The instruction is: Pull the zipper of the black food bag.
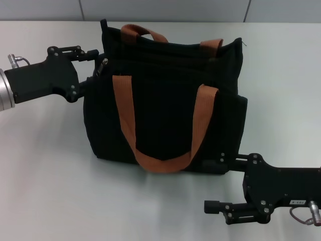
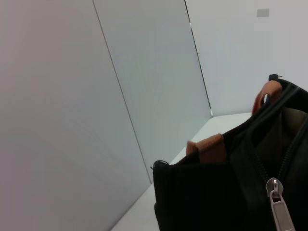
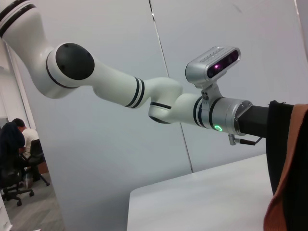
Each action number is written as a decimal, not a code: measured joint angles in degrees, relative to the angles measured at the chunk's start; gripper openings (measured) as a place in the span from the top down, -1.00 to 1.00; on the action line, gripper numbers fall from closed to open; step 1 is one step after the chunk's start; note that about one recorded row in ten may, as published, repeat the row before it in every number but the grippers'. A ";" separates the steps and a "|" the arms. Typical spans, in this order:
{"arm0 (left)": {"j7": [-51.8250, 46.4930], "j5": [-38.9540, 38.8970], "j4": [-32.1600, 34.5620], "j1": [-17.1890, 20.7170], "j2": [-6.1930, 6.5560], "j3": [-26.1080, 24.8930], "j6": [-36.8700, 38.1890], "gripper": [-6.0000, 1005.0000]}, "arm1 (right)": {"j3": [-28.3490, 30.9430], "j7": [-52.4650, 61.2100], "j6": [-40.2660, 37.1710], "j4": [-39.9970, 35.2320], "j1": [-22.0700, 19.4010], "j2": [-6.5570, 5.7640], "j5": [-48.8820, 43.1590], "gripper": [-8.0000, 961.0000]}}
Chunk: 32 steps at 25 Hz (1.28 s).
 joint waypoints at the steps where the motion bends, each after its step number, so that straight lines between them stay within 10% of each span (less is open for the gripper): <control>1: 0.46 -0.38 0.39 0.31 -0.26 -0.29 0.32 -0.14 | 0.05 0.00 -0.13 -0.12 0.01 0.00 0.05 -0.58; 17: 1.56 -4.89 0.92 3.06 -0.61 -0.75 5.17 0.83 | 0.19 -0.18 -1.33 0.10 0.63 0.00 1.56 -0.58; 32: 3.69 -8.98 1.26 5.02 -2.07 -1.01 8.05 0.94 | 0.55 32.36 -4.60 -0.21 9.02 -0.37 21.50 -0.58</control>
